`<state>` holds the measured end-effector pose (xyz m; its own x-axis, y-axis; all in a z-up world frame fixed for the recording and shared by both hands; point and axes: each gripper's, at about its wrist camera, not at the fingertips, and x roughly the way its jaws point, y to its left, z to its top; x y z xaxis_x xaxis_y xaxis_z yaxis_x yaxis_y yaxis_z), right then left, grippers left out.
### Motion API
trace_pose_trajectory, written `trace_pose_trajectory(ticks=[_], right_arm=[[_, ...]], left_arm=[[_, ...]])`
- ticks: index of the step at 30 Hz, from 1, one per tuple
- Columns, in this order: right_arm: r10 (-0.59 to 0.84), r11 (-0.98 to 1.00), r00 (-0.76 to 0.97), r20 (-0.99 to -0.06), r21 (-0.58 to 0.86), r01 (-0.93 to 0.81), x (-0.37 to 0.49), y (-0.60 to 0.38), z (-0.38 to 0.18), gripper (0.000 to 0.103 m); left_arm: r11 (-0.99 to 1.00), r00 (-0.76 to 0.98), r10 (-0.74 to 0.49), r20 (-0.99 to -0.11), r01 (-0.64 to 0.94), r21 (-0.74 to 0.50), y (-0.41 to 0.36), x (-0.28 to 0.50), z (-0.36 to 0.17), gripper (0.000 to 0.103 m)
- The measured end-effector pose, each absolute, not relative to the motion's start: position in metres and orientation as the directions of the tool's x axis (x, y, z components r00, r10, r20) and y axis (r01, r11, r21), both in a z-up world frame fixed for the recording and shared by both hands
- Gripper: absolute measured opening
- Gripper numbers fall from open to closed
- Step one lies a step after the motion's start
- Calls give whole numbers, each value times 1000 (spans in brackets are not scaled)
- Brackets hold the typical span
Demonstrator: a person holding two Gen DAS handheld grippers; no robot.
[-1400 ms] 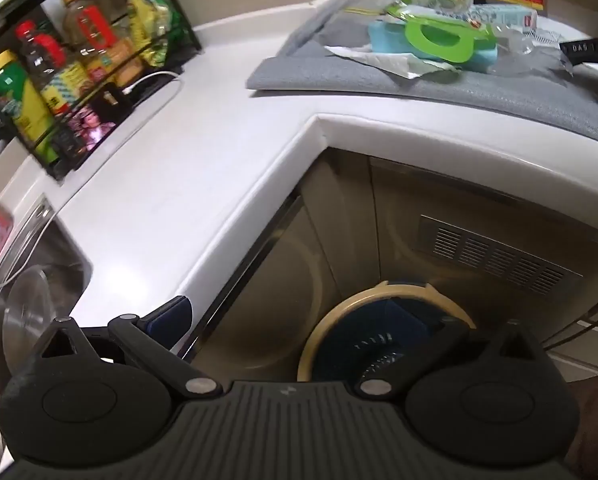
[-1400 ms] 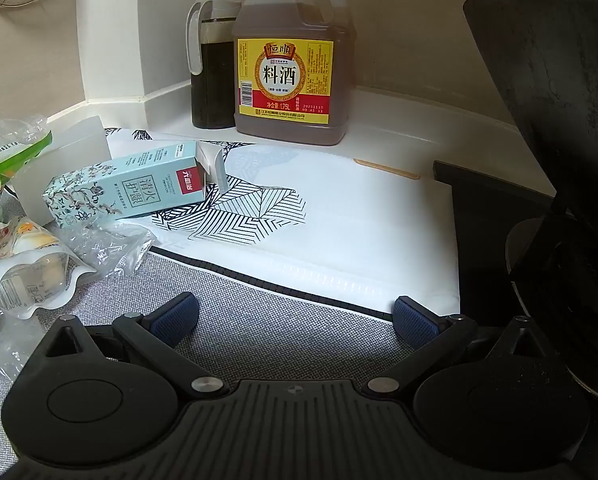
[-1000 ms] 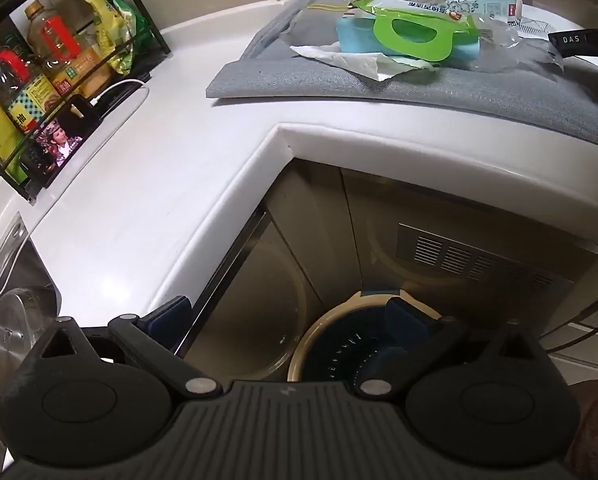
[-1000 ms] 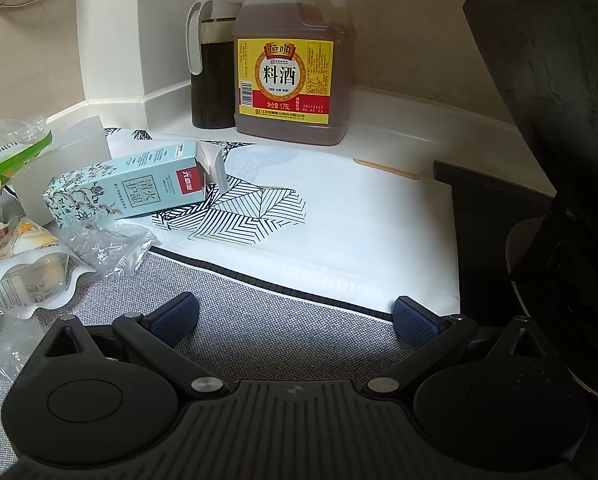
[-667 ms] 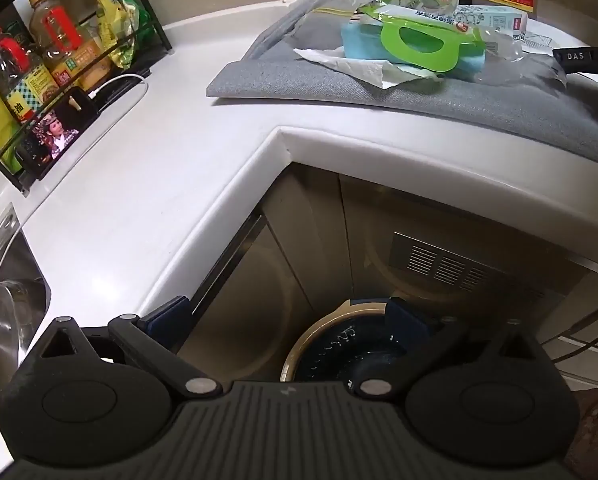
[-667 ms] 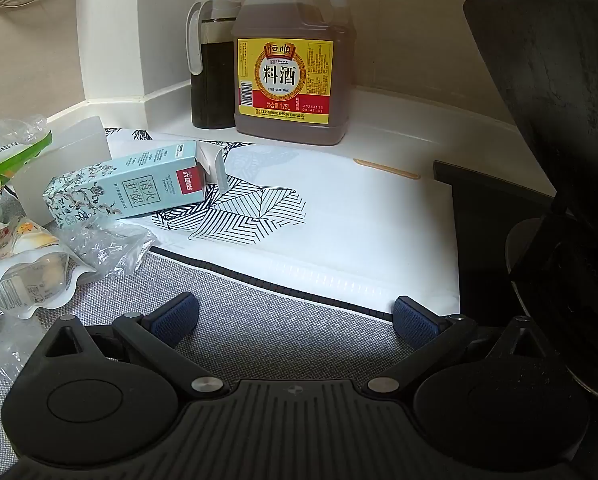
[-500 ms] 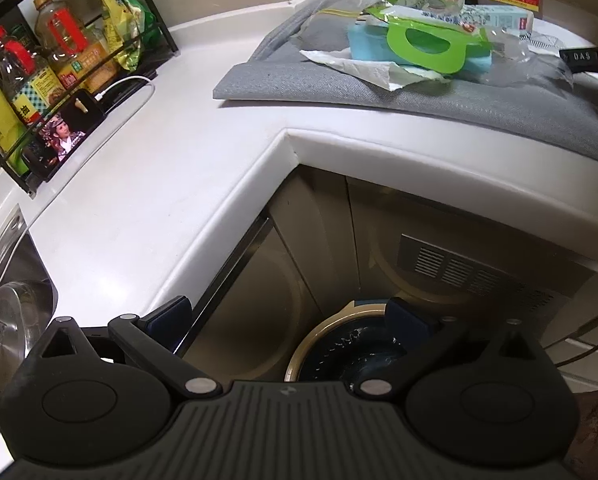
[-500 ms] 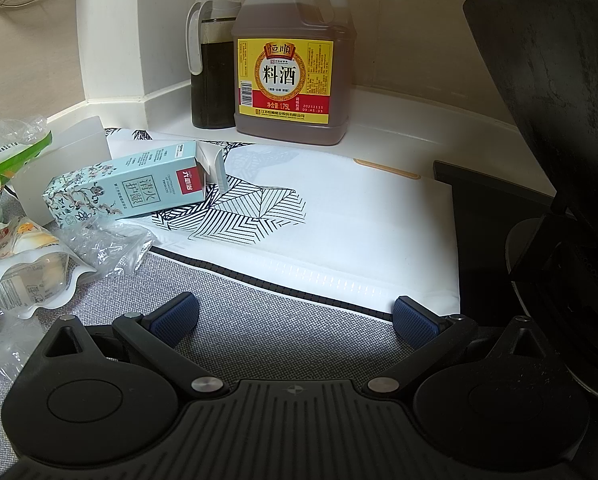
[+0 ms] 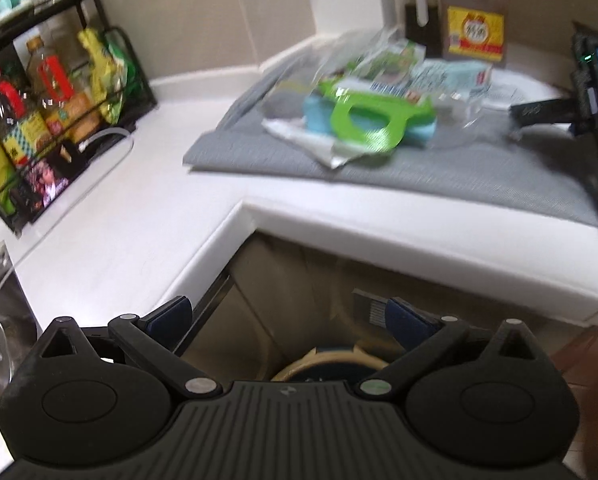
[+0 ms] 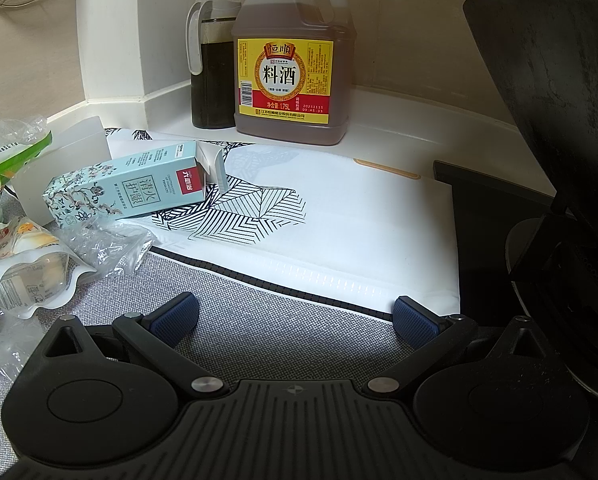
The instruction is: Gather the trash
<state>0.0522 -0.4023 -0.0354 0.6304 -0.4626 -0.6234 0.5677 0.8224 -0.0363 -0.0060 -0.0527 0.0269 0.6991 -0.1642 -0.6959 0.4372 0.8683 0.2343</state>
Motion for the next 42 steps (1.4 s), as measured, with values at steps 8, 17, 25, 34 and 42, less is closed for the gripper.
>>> trace_pose_trajectory(ticks=[8, 17, 25, 34, 42], right_arm=[[-462, 823, 631, -623, -36, 568, 52, -402, -35, 103], [-458, 823, 632, -625, -29, 568, 51, -405, -35, 103], [-405, 901, 729, -552, -102, 423, 3, -344, -9, 103], [-295, 955, 893, -340, -90, 281, -145, -211, 40, 103], [-233, 971, 910, -344, -127, 200, -176, -177, 51, 103]], left_arm=[[869, 734, -216, -644, 446, 216, -43, -39, 45, 103], [893, 767, -222, -602, 408, 191, -12, -65, 60, 103], [907, 770, -272, -577, 405, 113, 3, -70, 71, 103], [898, 659, -330, -676, 439, -10, 9, -69, 52, 103], [911, 632, -307, -711, 411, -27, 11, -71, 43, 103]])
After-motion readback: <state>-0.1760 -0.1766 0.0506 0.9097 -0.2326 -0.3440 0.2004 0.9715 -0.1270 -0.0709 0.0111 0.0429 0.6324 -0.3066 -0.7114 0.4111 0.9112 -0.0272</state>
